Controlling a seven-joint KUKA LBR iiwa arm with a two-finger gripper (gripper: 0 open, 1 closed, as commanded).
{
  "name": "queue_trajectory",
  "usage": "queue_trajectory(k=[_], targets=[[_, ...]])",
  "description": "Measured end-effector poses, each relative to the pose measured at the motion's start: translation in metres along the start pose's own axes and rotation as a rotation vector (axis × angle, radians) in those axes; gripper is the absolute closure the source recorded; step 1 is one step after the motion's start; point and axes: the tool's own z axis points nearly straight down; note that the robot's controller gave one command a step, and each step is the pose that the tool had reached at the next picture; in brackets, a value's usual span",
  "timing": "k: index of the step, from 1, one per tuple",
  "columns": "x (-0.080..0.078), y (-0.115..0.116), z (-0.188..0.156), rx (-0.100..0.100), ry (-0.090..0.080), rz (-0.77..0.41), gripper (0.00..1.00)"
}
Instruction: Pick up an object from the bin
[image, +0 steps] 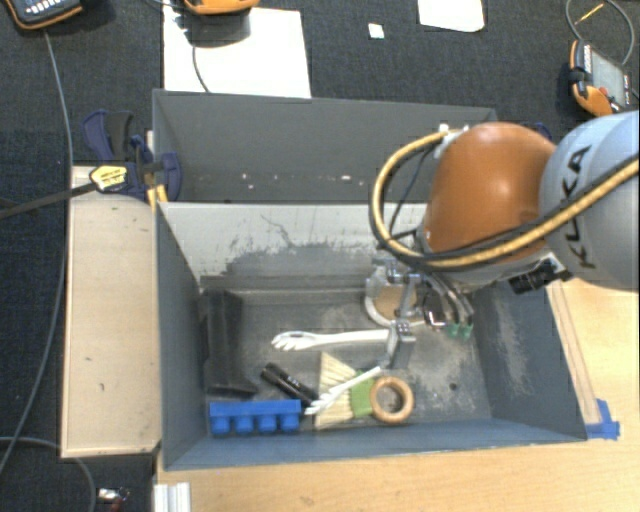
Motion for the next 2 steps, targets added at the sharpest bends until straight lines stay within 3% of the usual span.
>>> queue_trajectory(k=[1, 2], targets=[[0.0, 0.0, 0.0, 0.0, 0.0, 0.0, 0.0], [0.017, 0.053, 0.064, -0.001, 0.002, -0.147, 0.0]])
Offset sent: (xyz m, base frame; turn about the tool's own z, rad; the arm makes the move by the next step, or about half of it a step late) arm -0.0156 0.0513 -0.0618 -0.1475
